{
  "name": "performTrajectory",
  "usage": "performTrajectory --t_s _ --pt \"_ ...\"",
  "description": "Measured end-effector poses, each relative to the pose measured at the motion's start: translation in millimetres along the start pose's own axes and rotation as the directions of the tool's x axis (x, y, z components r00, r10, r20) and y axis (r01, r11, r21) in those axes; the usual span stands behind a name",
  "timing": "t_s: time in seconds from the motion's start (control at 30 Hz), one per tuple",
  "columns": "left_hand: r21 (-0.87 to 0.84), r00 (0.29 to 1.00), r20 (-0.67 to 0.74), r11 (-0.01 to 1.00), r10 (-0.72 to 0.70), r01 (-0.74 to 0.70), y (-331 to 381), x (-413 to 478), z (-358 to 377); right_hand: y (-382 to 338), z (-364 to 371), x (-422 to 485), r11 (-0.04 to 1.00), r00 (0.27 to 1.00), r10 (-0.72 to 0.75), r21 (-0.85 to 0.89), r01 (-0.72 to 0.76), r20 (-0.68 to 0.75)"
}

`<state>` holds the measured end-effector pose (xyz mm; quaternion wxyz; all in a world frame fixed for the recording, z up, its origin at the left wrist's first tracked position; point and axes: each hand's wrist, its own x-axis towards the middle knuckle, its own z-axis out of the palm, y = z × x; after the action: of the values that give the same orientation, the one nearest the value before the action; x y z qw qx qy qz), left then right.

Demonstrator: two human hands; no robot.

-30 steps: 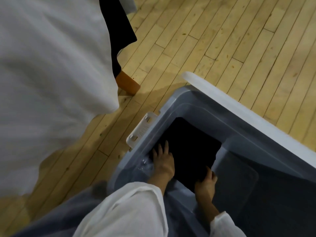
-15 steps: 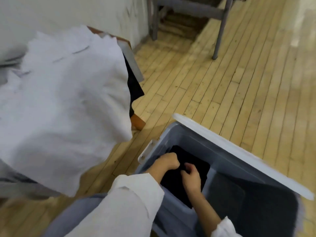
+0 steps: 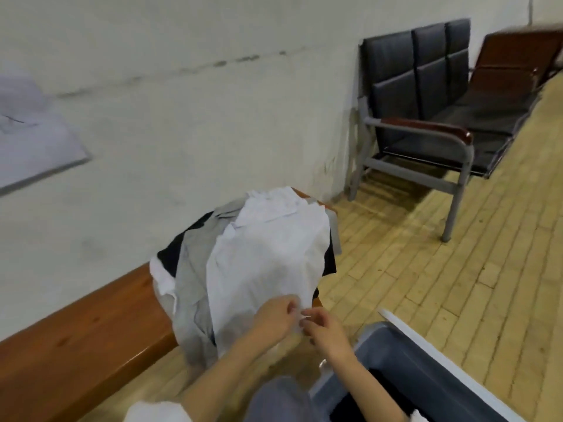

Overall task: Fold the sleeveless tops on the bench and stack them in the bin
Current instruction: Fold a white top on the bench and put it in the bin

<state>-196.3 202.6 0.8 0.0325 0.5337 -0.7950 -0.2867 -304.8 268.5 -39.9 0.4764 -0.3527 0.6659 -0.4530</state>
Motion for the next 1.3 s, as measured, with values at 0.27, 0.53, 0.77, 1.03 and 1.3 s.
performTrajectory --t_s 0.27,0.53,0.77,1.03,1.3 --pt "-0.327 0.936 -0.291 0.940 -0.201 0.100 -106 3 -101 -73 115 44 0.985 0.988 -0.079 -0.140 0.098 0.135" --pt "-0.498 0.911 -0.182 0.834 -0.369 0.238 -144 64 -129 -87 172 95 0.972 0.994 -0.048 -0.226 0.069 0.094" --pt "-0.702 0.902 -0.098 0.671 -0.421 0.238 -134 84 -125 -79 158 104 0.973 0.995 -0.068 -0.215 0.081 0.068" --pt "-0.964 0.960 0.229 -0.177 -0.159 0.200 -148 21 -148 -125 142 105 0.798 0.944 -0.329 -0.533 0.282 0.007" --pt "-0.906 0.954 0.102 -0.423 -0.280 -0.028 -227 -80 -212 -105 248 73 0.461 0.969 -0.123 -0.852 0.249 0.216"
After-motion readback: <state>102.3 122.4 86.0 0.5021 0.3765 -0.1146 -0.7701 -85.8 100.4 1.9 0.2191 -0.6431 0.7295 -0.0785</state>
